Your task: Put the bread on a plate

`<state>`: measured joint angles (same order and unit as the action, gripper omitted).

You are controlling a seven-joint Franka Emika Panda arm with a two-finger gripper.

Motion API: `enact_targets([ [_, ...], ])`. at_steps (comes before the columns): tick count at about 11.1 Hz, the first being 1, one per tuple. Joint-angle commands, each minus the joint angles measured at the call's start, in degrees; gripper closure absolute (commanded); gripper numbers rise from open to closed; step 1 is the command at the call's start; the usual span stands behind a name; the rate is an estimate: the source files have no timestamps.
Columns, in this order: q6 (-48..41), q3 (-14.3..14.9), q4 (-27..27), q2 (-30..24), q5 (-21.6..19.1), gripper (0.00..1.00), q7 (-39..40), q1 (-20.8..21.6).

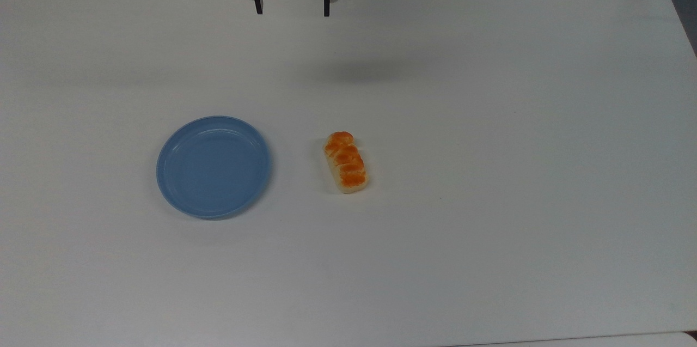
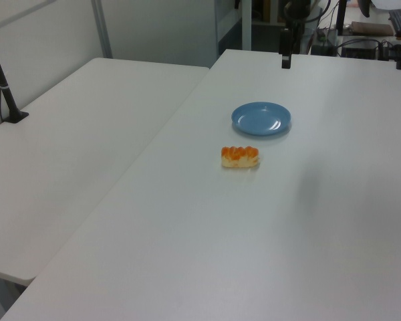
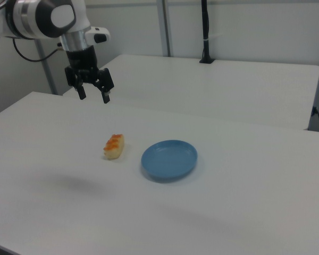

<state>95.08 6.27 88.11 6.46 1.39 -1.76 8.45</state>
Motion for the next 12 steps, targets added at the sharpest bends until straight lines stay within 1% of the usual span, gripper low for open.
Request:
enact_targets([
  [1, 6.3, 0.2, 0.8, 3.5, 0.0, 0.00, 5.0, 0.5],
  [3, 9.8, 0.1, 0.8, 7.4, 0.0, 0.00, 7.3, 0.6],
  [4, 12.7, 0.0, 0.6, 10.2, 0.0, 0.00, 7.6, 0.7],
  [5, 16.6, -0.7, 0.6, 13.5, 0.2, 0.00, 7.0, 2.0],
  [6, 20.8, -0.8, 0.6, 16.7, 0.3, 0.00, 6.9, 3.2],
  [8, 24.4, -0.9, 0.5, 21.4, 0.5, 0.00, 6.9, 5.1],
  [10, 27.6, -0.9, 0.0, 24.2, 0.5, 0.00, 6.8, 5.7],
  [12, 29.4, -0.8, -0.1, 25.6, 0.7, 0.00, 6.9, 5.6],
])
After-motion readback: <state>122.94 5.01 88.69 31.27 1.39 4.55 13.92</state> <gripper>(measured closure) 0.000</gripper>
